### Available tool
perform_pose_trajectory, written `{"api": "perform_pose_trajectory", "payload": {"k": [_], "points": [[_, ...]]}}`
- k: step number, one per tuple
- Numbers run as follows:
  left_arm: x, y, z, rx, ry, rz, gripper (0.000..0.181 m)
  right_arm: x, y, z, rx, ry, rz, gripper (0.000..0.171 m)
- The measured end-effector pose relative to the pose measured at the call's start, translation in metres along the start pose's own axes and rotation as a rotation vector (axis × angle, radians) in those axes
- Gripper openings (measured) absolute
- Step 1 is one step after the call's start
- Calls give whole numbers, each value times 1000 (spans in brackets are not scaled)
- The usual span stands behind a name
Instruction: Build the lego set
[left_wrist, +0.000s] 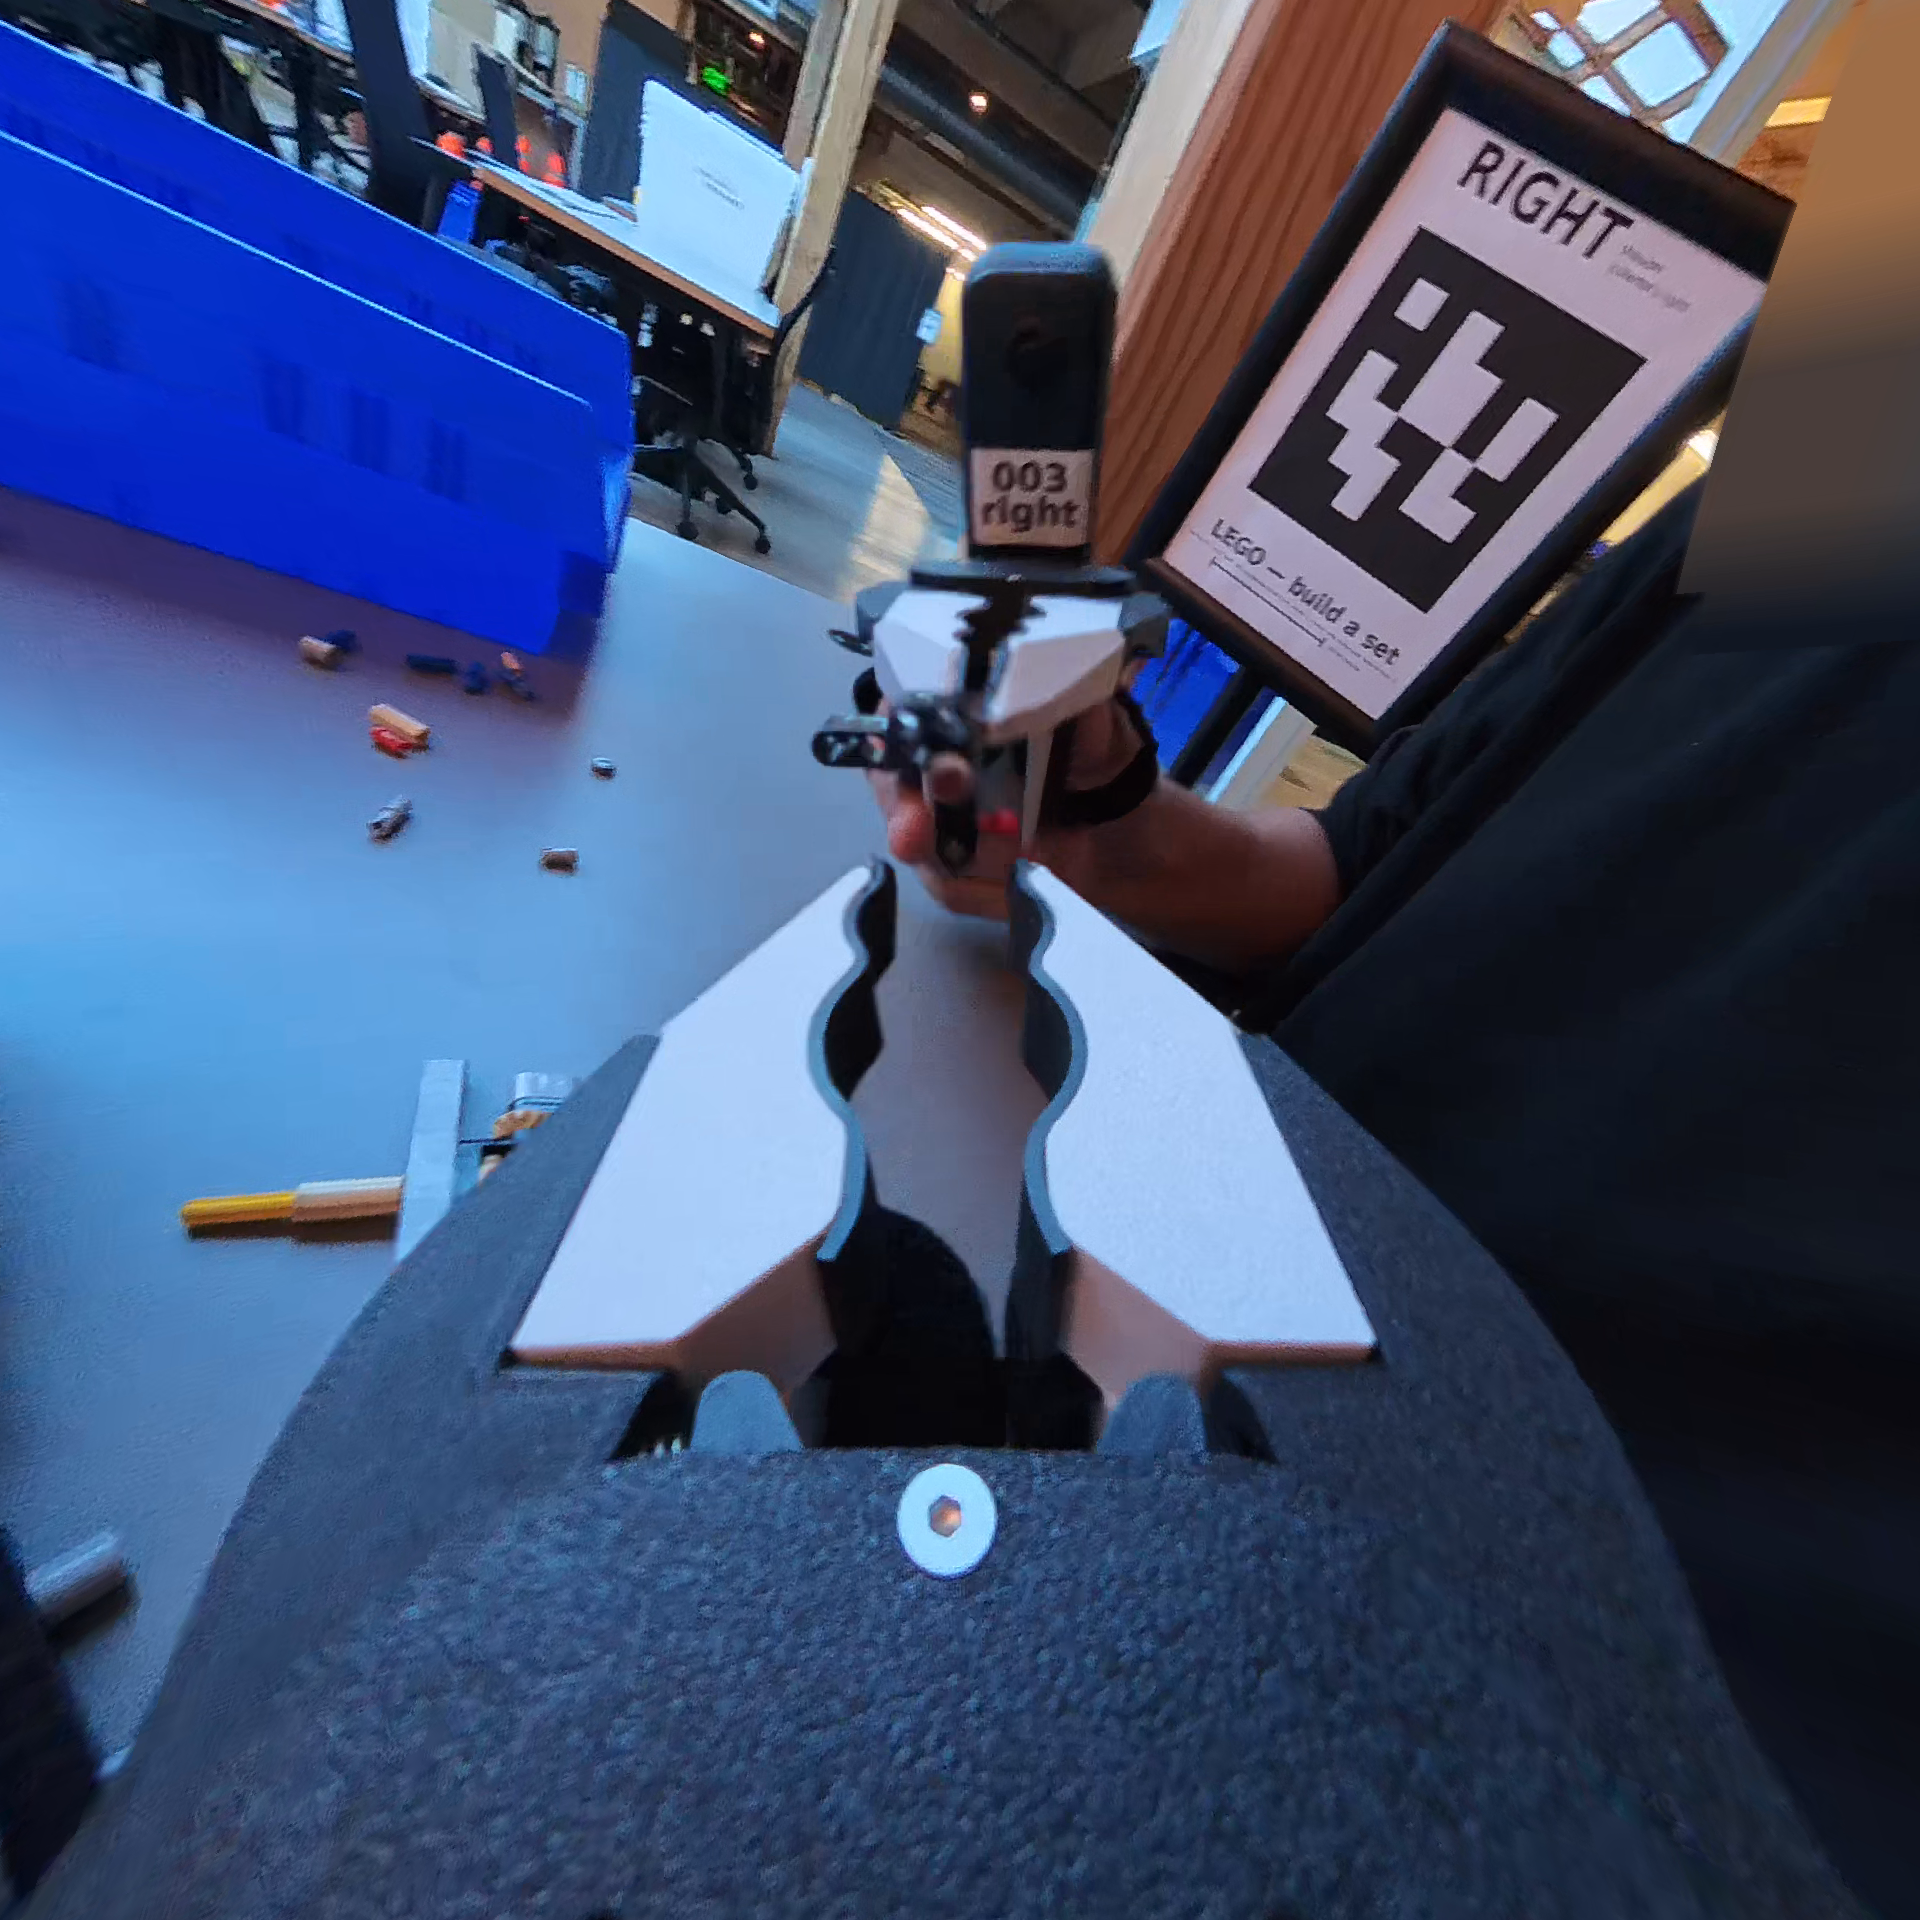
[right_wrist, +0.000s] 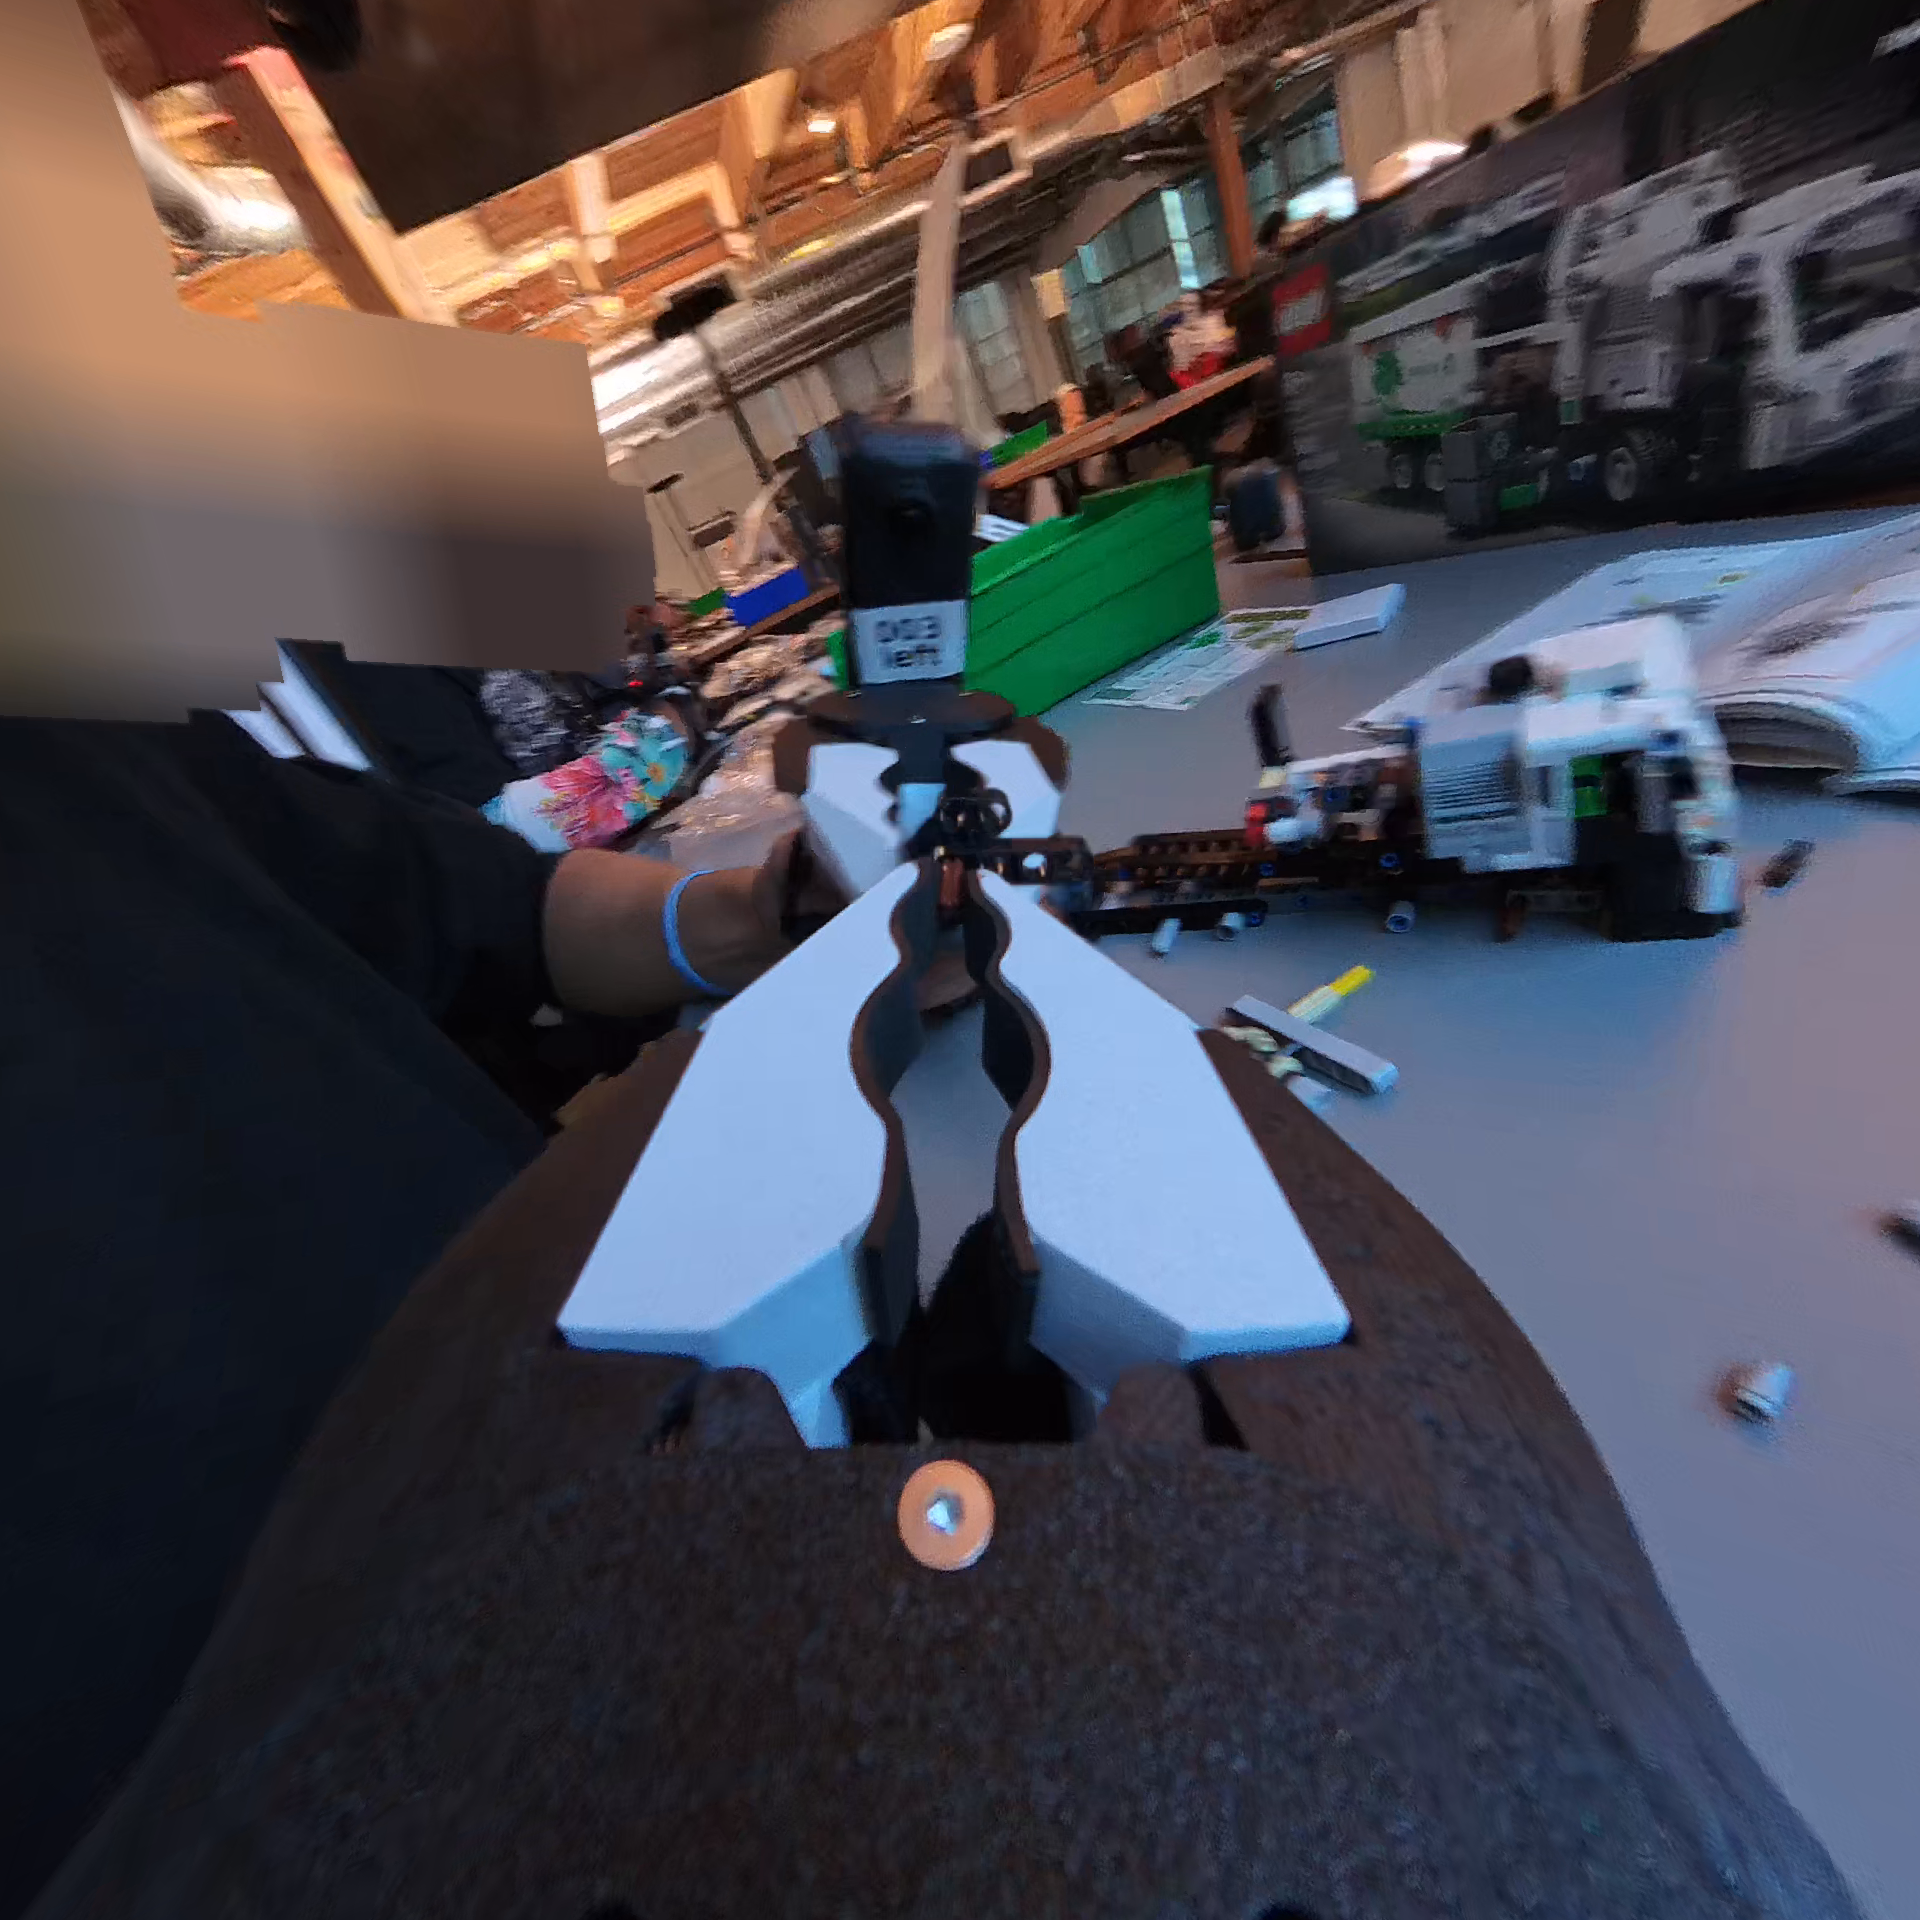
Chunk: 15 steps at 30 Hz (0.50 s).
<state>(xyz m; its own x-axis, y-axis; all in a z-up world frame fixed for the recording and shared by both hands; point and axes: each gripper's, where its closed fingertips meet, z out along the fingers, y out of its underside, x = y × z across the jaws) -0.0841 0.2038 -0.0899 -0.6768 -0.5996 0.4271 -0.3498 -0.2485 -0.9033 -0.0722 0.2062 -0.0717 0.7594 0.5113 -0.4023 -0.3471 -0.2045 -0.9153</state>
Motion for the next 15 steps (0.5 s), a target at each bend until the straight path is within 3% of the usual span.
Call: {"api": "perform_pose_trajectory", "payload": {"k": [3, 8, 12, 15], "points": [[-8, -3, -7, 11, -93, 70, 23, 31, -2, -12, -121, 216, -1, 3], [-23, 2, -15, -85, -287, 292, 25, 62, 41, -36, -603, 543, -46, 3], [-27, 0, -17, -124, -355, 381, 25, 60, 61, -45, -891, 583, -47, 3], [-30, 1, -18, -138, -360, 369, 25, 67, 64, -45, -970, 579, -33, 3]]}}
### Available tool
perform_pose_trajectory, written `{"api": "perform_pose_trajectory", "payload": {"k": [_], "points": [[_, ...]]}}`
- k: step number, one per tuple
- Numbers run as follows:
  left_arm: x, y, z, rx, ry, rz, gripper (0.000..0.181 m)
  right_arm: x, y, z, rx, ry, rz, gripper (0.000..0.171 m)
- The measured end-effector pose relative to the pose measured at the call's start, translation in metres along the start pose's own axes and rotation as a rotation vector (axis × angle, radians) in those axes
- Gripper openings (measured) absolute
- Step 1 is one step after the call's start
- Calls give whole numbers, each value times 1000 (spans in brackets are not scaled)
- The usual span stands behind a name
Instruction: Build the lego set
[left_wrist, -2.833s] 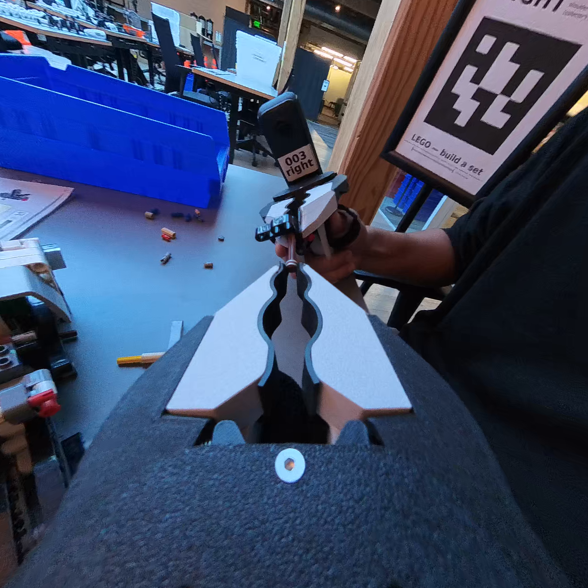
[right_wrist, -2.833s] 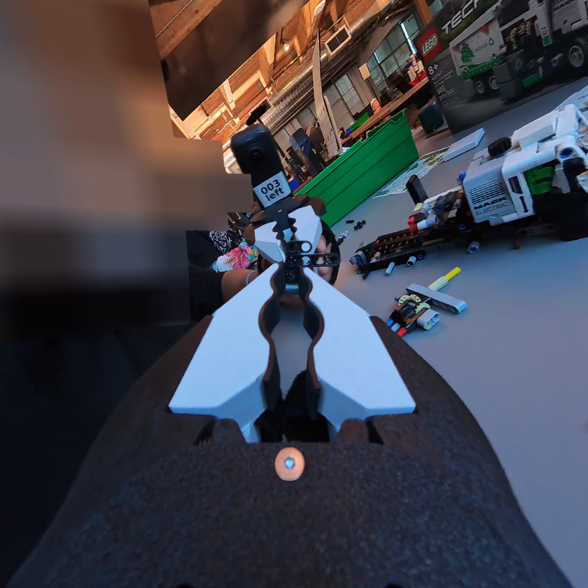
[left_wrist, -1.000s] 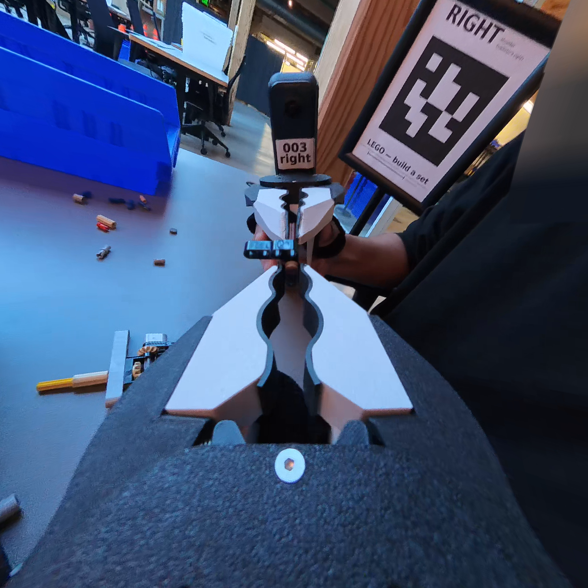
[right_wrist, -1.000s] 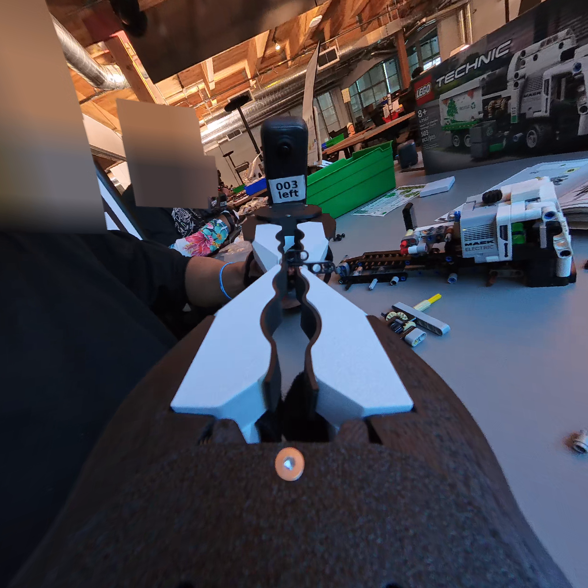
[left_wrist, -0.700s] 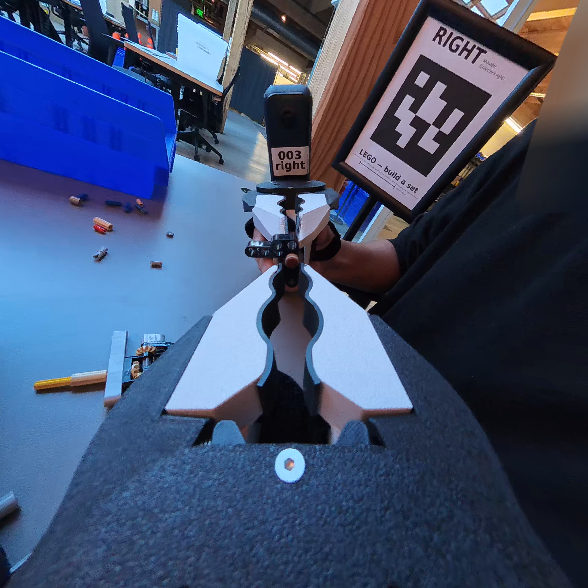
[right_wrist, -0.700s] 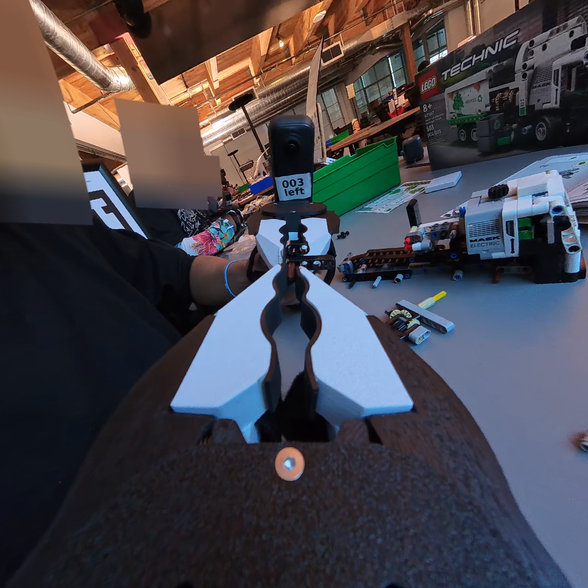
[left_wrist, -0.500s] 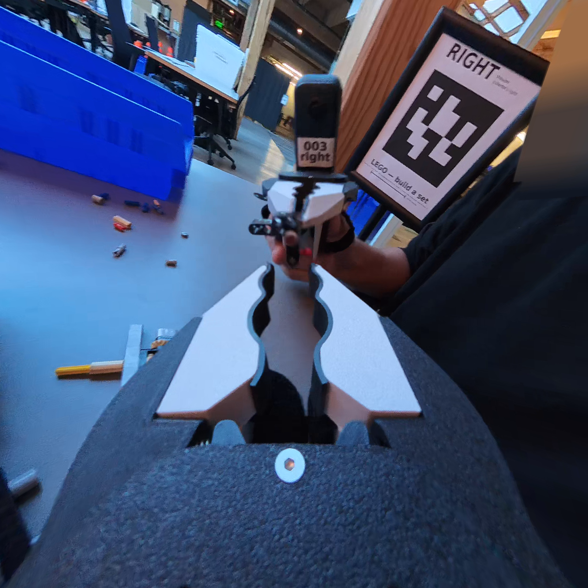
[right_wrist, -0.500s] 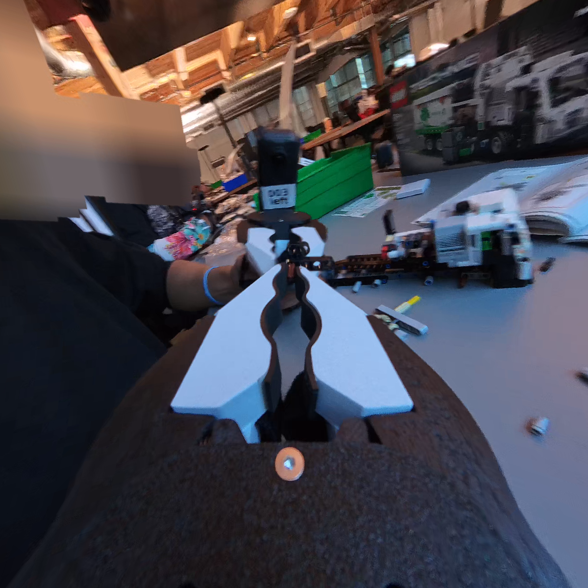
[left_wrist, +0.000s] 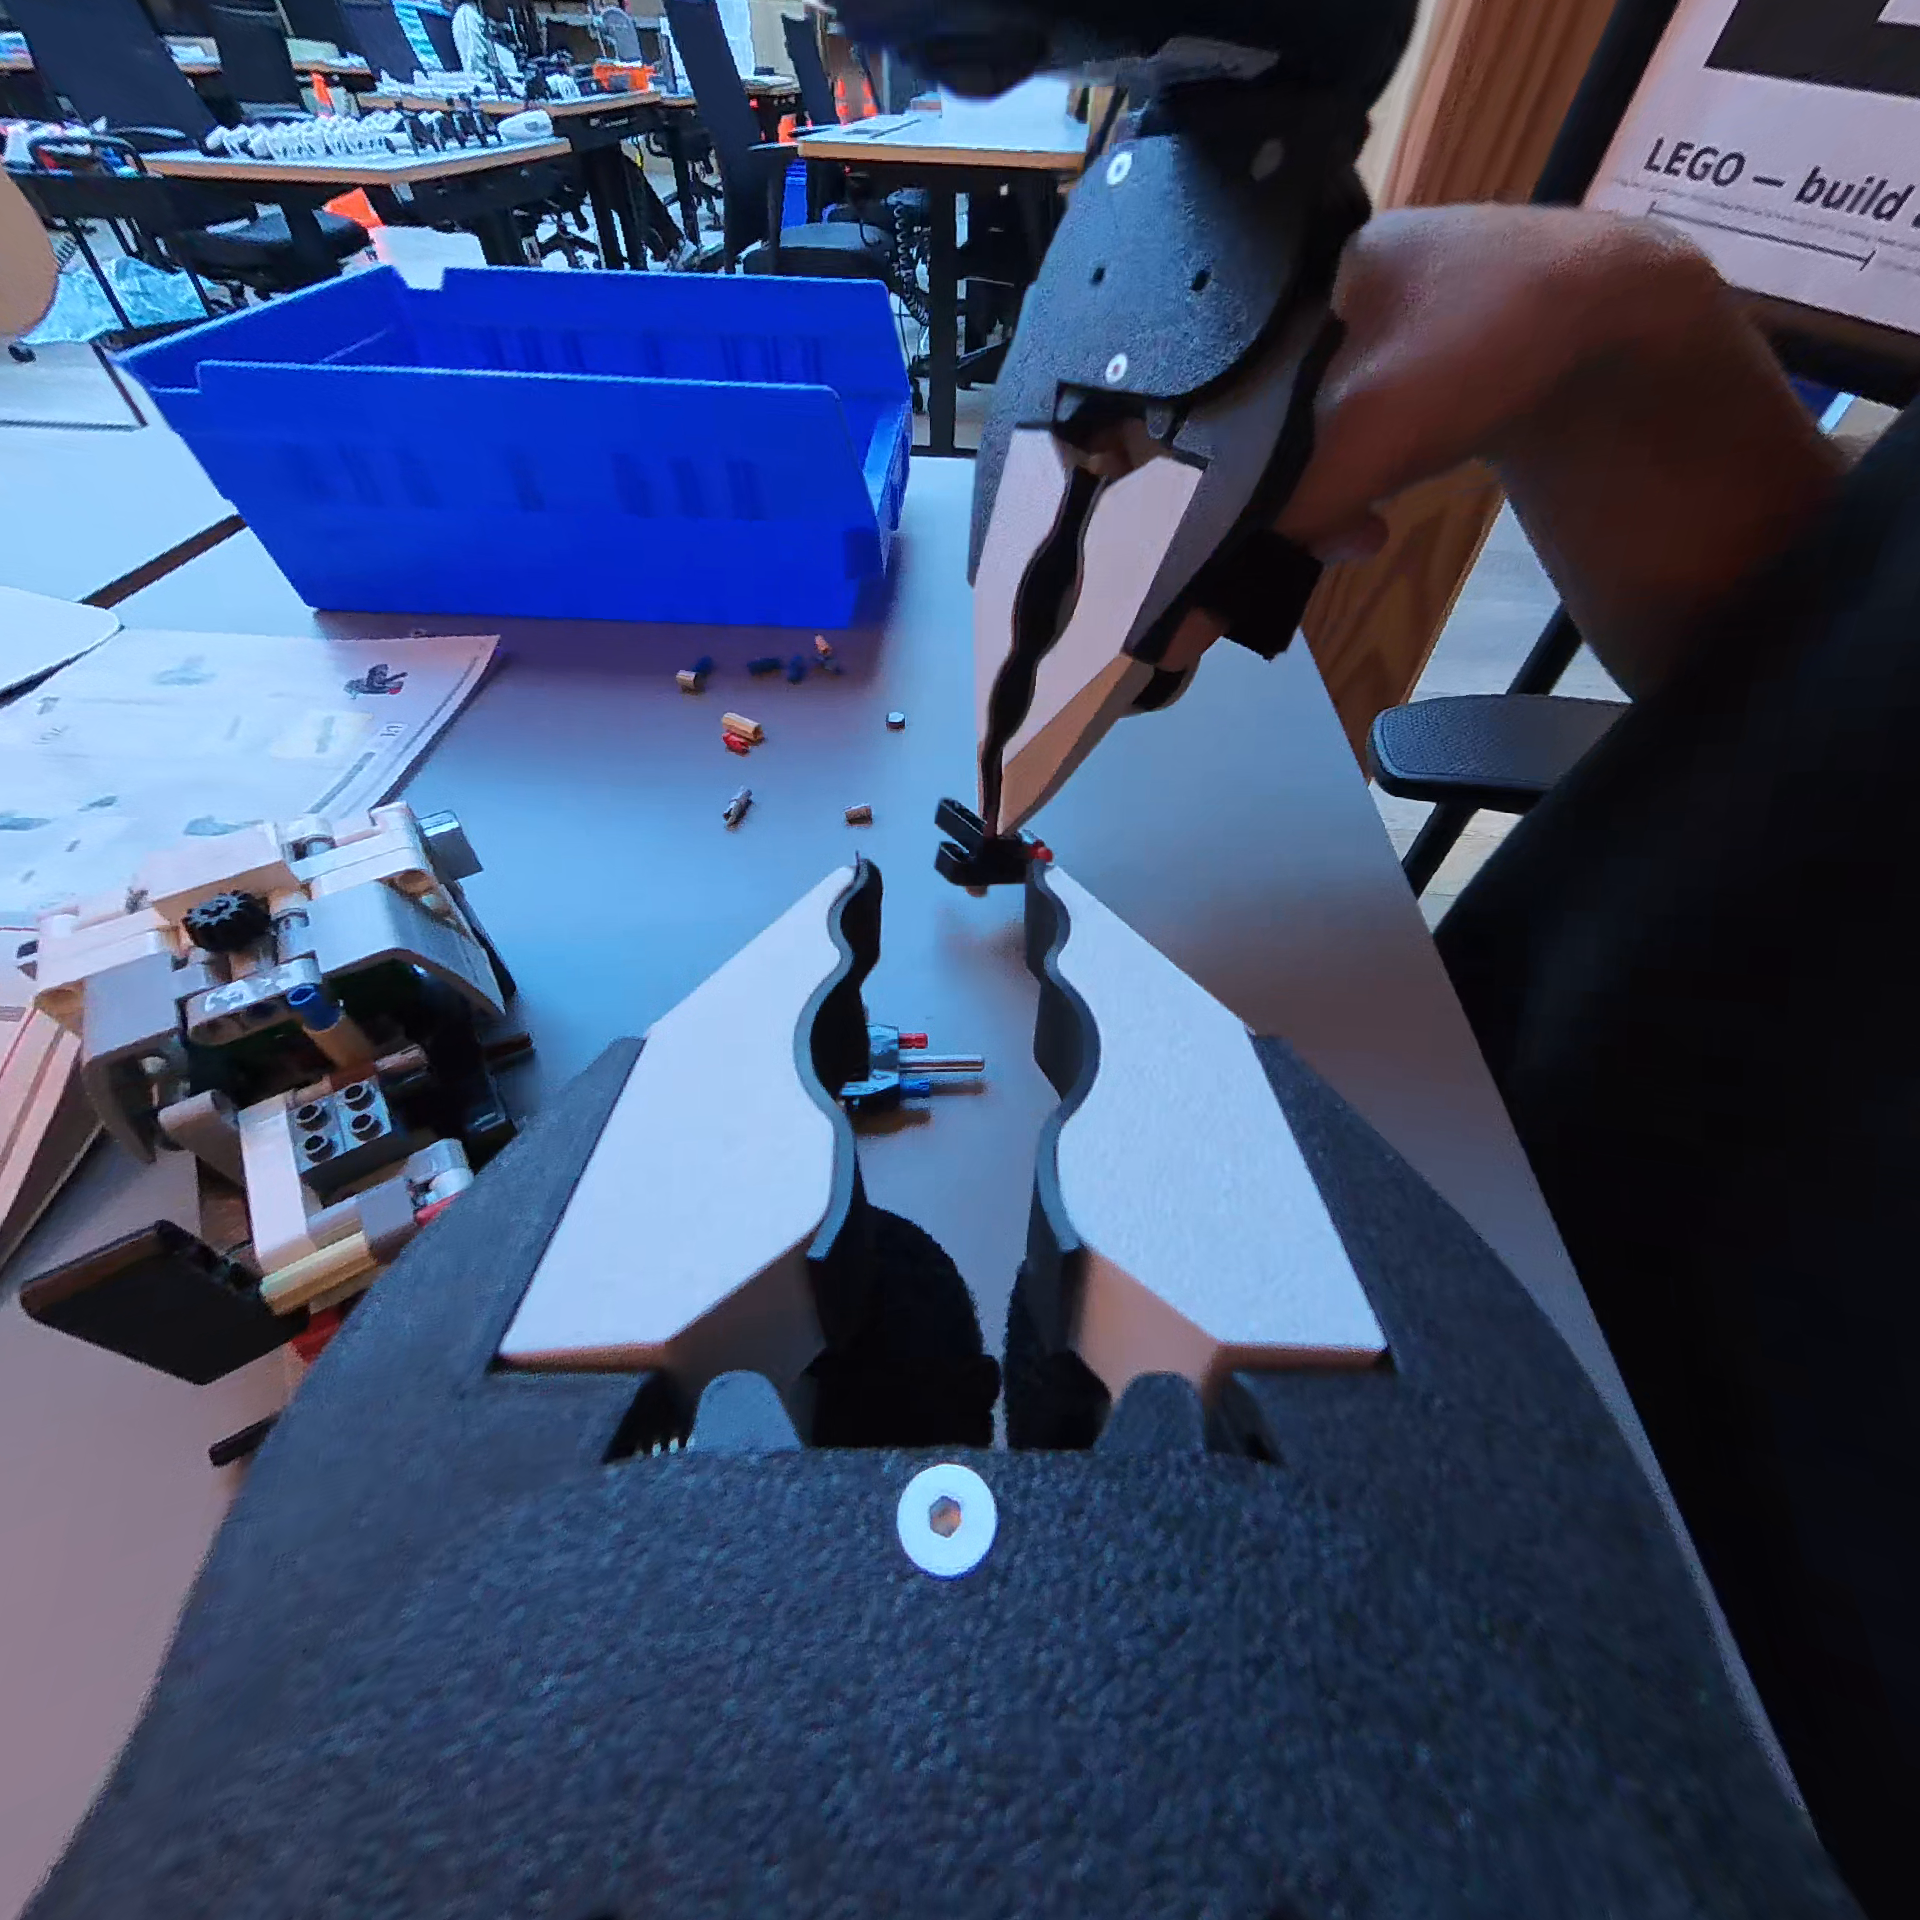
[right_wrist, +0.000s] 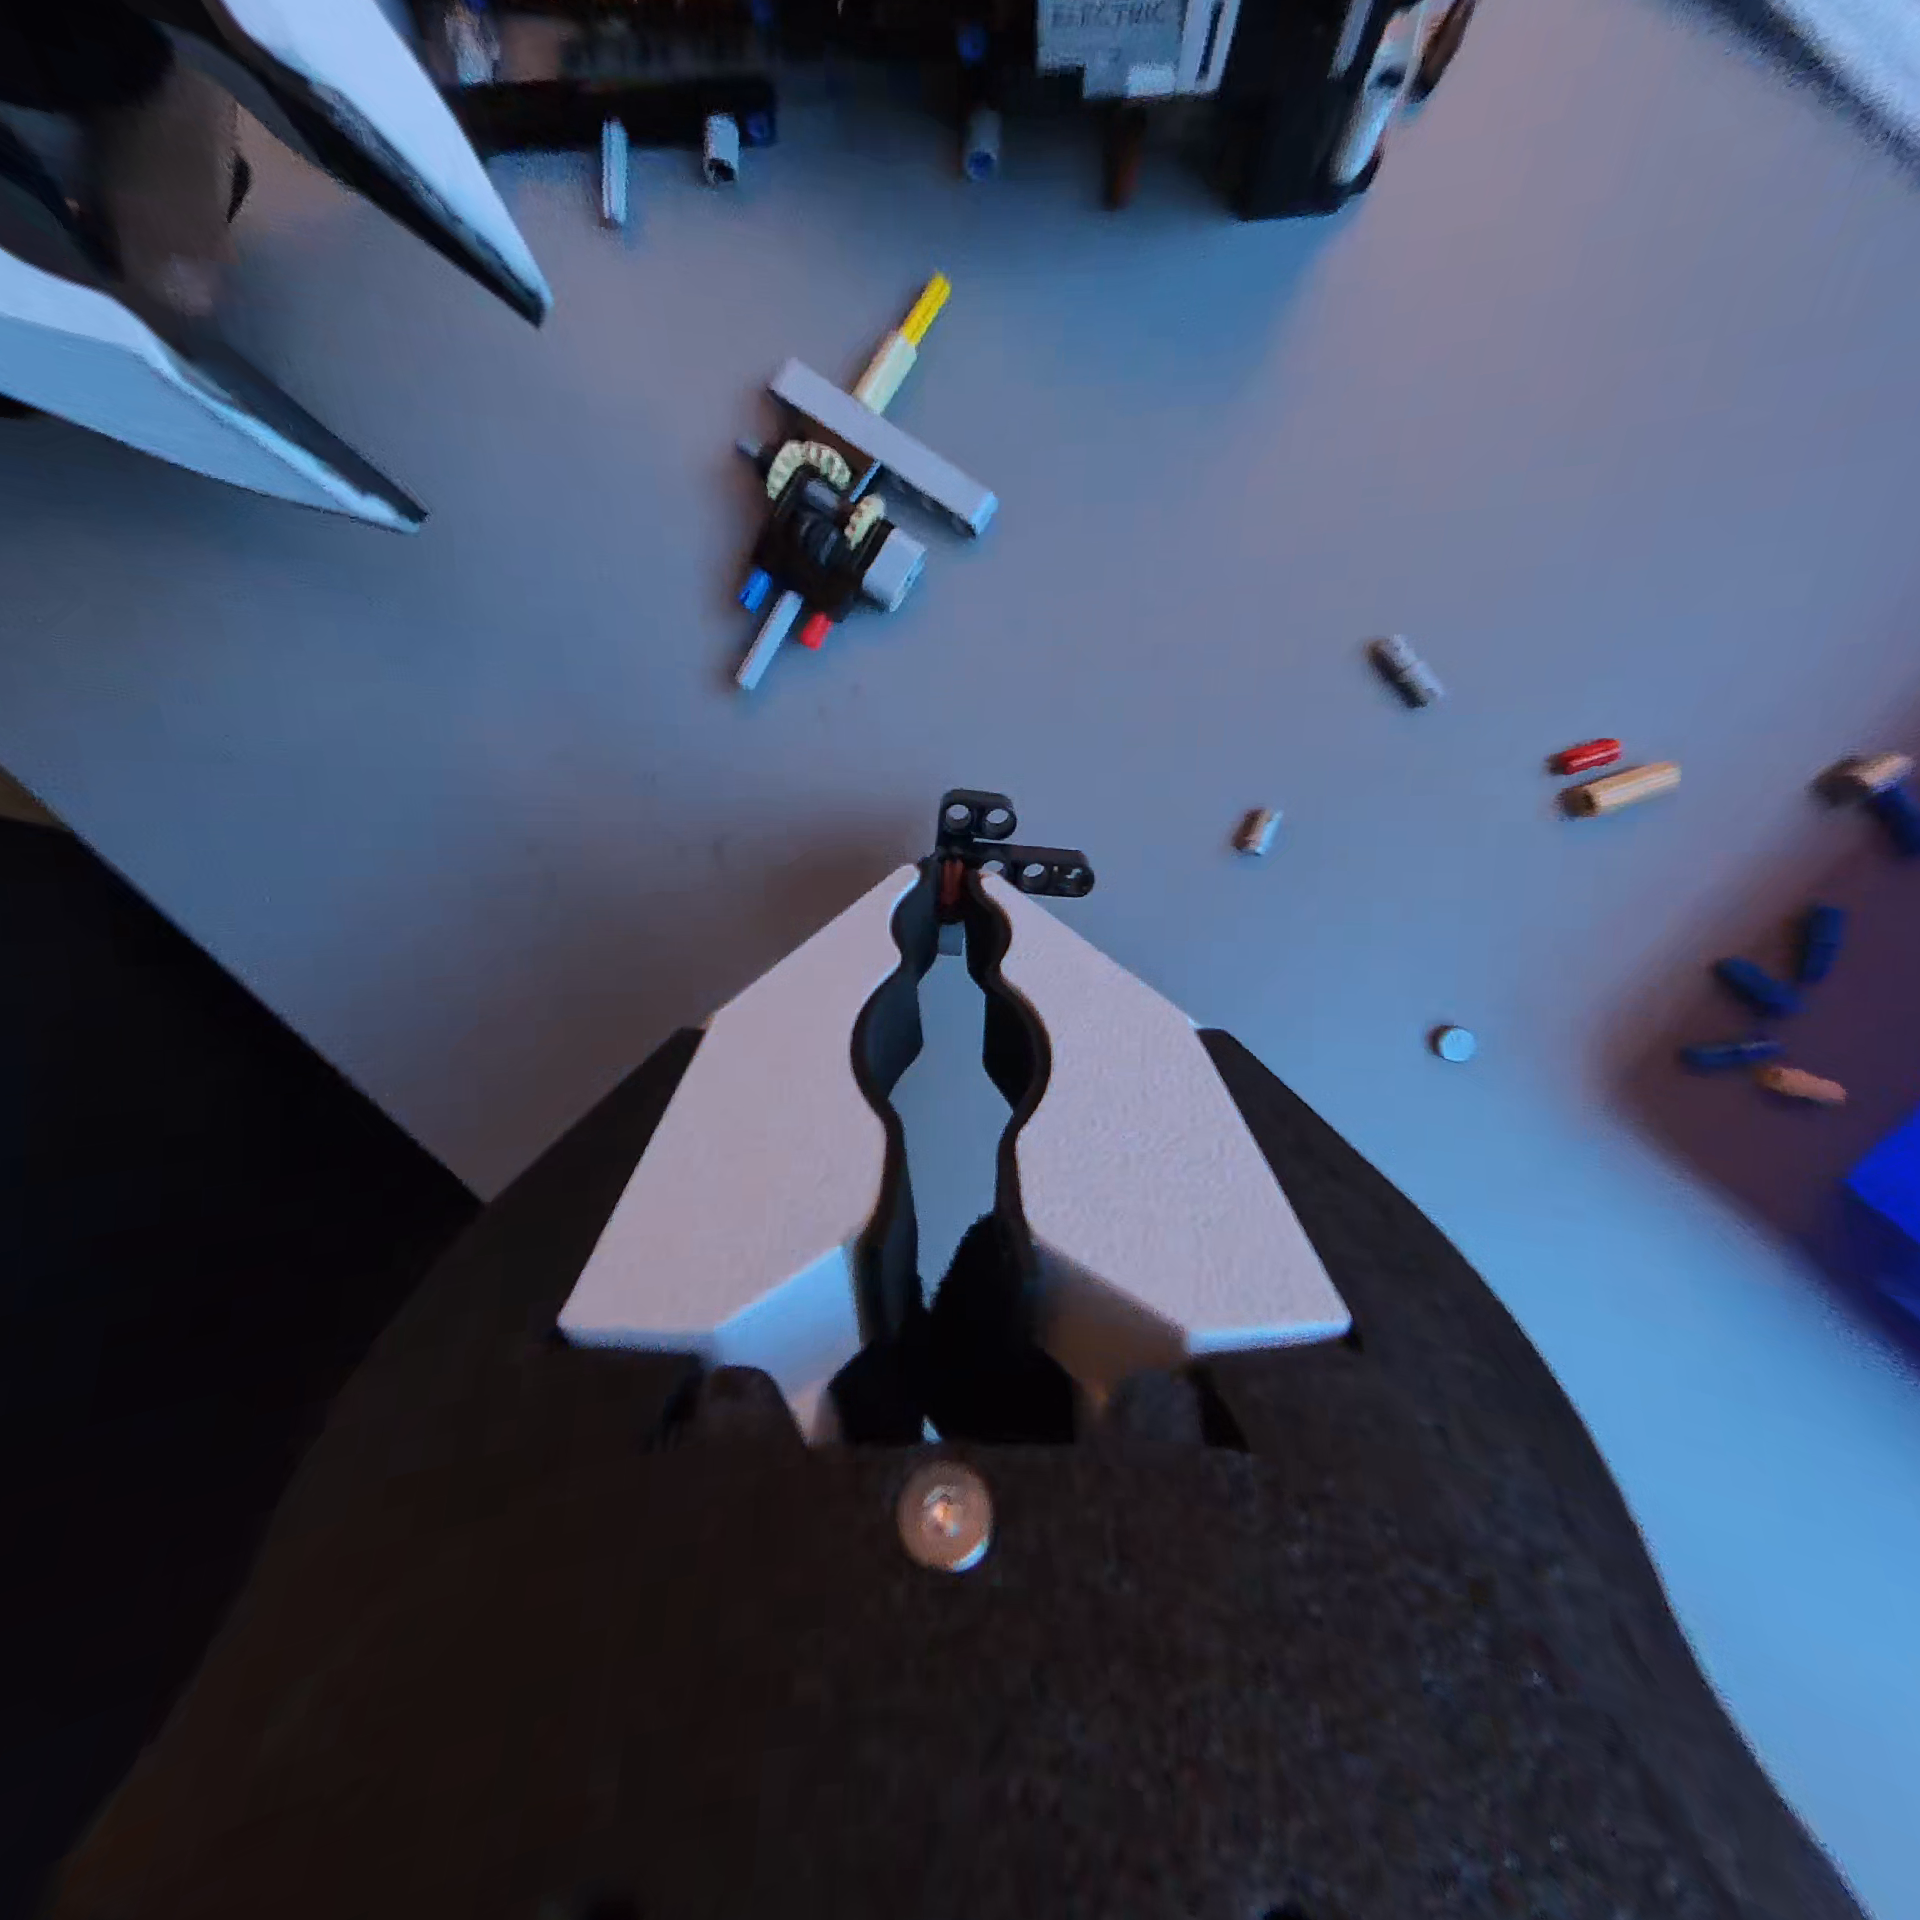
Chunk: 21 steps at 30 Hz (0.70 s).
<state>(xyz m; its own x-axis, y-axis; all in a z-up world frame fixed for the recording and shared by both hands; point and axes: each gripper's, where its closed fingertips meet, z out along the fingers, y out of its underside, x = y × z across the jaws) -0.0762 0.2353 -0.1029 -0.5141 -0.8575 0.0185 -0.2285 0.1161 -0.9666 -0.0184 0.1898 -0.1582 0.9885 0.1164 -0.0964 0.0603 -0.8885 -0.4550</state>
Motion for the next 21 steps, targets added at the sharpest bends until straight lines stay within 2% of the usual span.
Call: {"api": "perform_pose_trajectory", "payload": {"k": [3, 8, 11, 17, 21], "points": [[-3, 4, -1, -9, -1, -23, 25, 3, 6, 10, -84, -10, -27, 3], [-5, 5, -7, -6, -53, -88, 28, 8, -7, 15, -11, -34, 5, 4], [-7, 12, -10, -16, -143, -136, 29, 11, -21, 6, 133, -87, 67, 18], [-4, 29, -17, -82, -323, -169, 29, 33, -20, -38, 561, -183, 145, 22], [-9, 34, -24, -104, -482, -151, 29, 78, 2, -52, 757, 46, 273, 24]]}}
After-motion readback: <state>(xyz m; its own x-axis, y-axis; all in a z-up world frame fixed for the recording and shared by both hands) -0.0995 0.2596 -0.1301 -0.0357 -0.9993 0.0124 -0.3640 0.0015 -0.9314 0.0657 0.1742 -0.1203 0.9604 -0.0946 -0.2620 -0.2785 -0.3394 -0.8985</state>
